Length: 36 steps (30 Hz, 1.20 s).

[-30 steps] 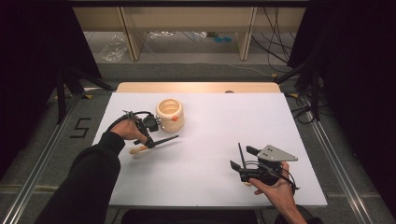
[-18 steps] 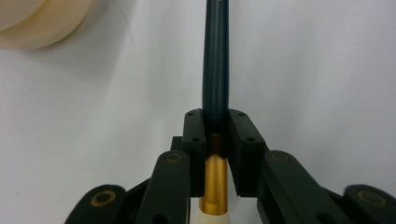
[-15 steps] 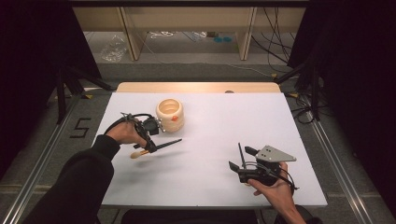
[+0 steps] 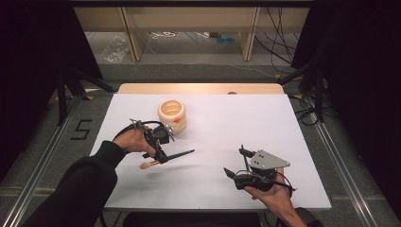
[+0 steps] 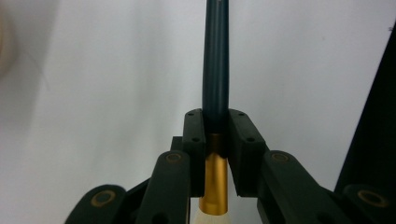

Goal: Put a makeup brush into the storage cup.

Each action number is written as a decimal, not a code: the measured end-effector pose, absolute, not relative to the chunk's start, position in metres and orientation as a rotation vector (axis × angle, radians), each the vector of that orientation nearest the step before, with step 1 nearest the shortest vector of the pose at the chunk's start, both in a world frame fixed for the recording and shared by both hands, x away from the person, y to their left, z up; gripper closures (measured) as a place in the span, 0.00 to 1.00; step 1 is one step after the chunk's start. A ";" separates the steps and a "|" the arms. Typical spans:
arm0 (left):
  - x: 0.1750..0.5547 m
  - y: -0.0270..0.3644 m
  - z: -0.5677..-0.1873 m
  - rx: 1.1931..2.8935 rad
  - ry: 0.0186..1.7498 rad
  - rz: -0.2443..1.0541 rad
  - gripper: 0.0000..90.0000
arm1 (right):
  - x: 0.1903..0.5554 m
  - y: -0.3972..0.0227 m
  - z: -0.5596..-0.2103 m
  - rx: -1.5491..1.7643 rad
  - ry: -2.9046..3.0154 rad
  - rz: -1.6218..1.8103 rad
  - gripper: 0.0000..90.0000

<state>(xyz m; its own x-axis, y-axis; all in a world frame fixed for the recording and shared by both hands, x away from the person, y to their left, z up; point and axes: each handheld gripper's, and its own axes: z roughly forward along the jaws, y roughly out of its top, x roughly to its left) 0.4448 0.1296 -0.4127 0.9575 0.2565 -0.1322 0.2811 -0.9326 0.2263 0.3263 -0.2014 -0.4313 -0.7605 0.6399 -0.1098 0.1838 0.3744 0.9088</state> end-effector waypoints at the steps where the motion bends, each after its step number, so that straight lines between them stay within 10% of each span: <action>1: 0.443 0.127 -0.413 2.864 0.399 -0.159 0.87 | 0.326 -0.200 -0.431 0.694 2.196 1.356 0.21; 36: 0.411 0.086 -0.403 2.849 0.301 -0.316 0.87 | 0.323 -0.119 -0.428 0.130 2.409 1.130 0.35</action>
<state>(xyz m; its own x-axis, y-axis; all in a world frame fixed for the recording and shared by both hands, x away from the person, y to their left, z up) 0.4114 0.0858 -0.4032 0.9549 0.1748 -0.2402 0.2311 -0.9451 0.2312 0.3225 -0.1186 -0.4280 -0.8836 0.2782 -0.3767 -0.1119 0.6558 0.7466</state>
